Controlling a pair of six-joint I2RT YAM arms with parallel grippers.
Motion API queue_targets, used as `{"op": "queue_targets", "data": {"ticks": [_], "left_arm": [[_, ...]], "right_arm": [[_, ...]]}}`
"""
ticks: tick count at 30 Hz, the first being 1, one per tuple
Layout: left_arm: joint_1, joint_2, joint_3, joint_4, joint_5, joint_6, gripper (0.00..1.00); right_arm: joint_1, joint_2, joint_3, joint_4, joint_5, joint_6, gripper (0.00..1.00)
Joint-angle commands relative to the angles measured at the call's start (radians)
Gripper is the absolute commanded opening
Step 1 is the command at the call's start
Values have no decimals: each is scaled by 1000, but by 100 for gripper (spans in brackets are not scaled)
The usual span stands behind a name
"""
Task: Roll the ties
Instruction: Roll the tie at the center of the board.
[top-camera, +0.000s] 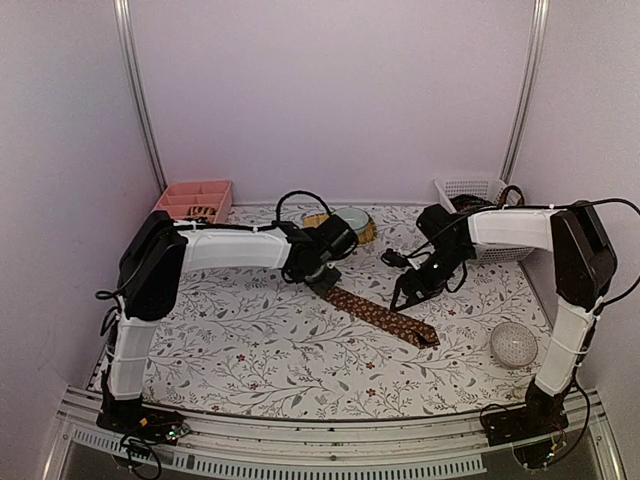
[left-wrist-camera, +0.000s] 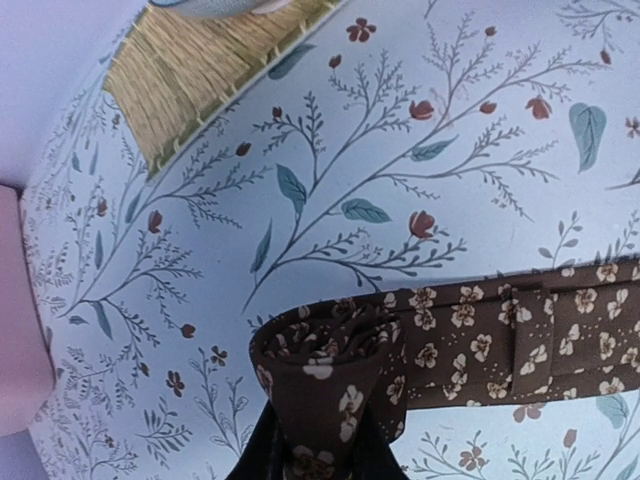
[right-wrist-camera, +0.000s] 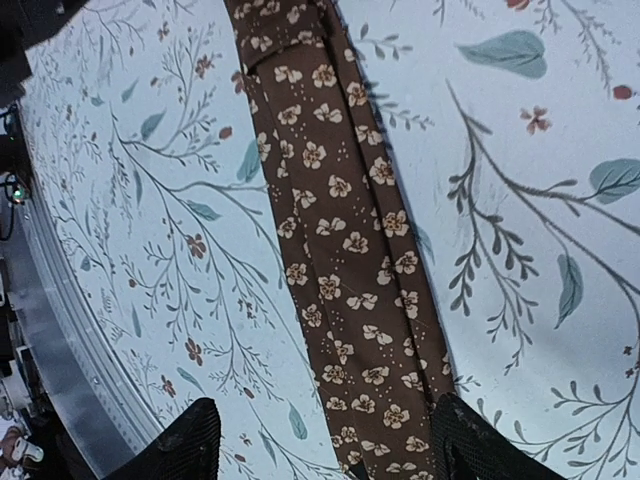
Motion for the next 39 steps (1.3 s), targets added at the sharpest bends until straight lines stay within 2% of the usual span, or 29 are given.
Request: {"op": "queue_targets", "data": {"ticks": [1, 7, 19, 31, 39], "left_arm": [[-58, 81, 114, -135, -196, 47, 6], [-93, 160, 166, -194, -289, 59, 6], [-134, 204, 171, -163, -452, 77, 3], [-100, 137, 90, -44, -399, 12, 3], [-105, 151, 61, 6, -460, 26, 0]], "right_arm": [[-81, -33, 68, -28, -138, 19, 73], [-148, -57, 66, -19, -183, 25, 74], [-154, -54, 62, -21, -228, 30, 74], [-153, -41, 37, -16, -242, 25, 74], [-154, -36, 24, -13, -248, 23, 74]]}}
